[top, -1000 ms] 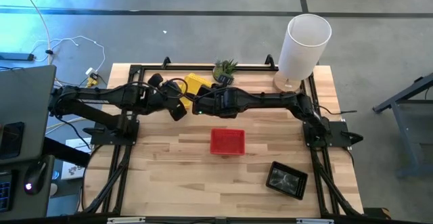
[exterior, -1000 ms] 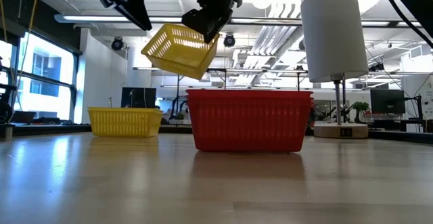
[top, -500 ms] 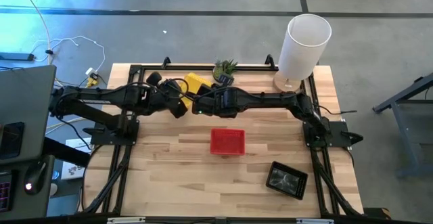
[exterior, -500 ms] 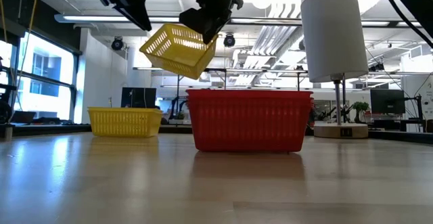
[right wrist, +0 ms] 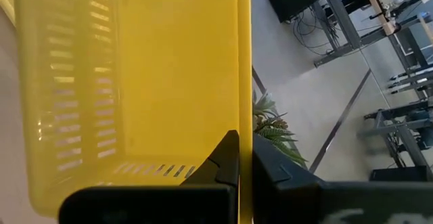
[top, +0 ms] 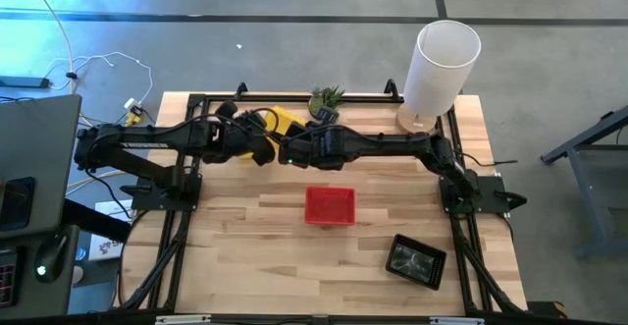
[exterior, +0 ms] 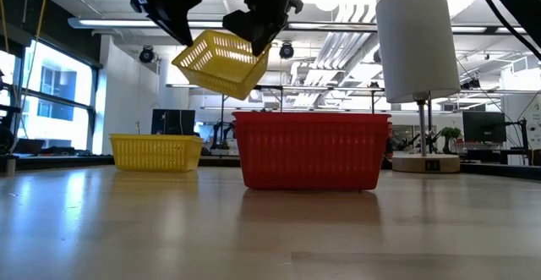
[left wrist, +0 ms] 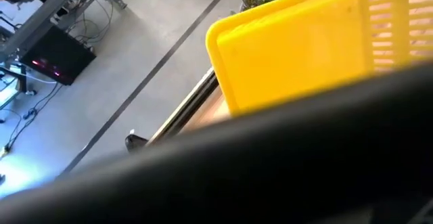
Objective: Stack baskets by color
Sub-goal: Stack the right yellow bin on top of the left stacked yellow bins
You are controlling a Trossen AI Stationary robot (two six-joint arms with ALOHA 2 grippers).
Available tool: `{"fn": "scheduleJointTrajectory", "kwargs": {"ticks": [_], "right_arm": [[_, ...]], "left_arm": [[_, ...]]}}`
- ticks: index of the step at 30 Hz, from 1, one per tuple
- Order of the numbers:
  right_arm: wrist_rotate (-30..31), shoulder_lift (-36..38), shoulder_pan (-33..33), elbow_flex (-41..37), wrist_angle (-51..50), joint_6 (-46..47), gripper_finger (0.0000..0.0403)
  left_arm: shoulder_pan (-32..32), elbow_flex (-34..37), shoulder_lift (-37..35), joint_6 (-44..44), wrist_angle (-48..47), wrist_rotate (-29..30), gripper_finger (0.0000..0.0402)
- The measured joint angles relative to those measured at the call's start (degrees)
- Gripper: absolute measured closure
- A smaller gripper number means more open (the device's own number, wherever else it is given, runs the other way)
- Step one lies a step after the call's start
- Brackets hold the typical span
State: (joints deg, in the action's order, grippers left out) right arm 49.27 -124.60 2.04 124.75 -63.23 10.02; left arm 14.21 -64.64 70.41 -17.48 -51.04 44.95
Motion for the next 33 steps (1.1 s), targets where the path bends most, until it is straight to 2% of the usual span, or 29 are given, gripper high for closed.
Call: {"fn": "scheduleJointTrajectory", "kwargs": {"ticks": [5, 7, 12, 18, 20, 26, 33], "right_arm": [[0.2, 0.0, 0.0, 0.0, 1.3, 0.1, 0.0403], [0.2, 0.1, 0.0, 0.0, 1.2, 0.1, 0.0403], [0.2, 0.1, 0.0, 0.1, 1.2, 0.0, 0.0403], [0.0, 0.1, -0.1, 0.1, 1.7, -2.3, 0.0403], [0.0, 0.1, -0.1, 0.1, 2.1, -2.6, 0.0403], [-0.4, 0.1, -0.2, 0.1, 1.8, -2.6, 0.0403], [-1.4, 0.1, -0.3, 0.1, 2.3, -2.5, 0.0403]], "left_arm": [[0.1, 0.0, 0.0, 3.2, 0.2, 4.5, 0.0300], [0.1, 0.0, -0.2, 5.6, -0.3, 4.7, 0.0300], [0.1, 0.0, -3.3, 10.8, -0.9, 2.6, 0.0300], [0.1, 0.1, -8.1, 14.9, -1.2, -7.8, 0.0300], [0.1, 0.1, -9.0, 15.8, -1.5, -9.5, 0.0300], [0.2, 0.1, -9.7, 16.8, -1.6, -12.6, 0.0300], [0.2, 0.1, -10.0, 17.7, -1.9, -11.2, 0.0300]]}}
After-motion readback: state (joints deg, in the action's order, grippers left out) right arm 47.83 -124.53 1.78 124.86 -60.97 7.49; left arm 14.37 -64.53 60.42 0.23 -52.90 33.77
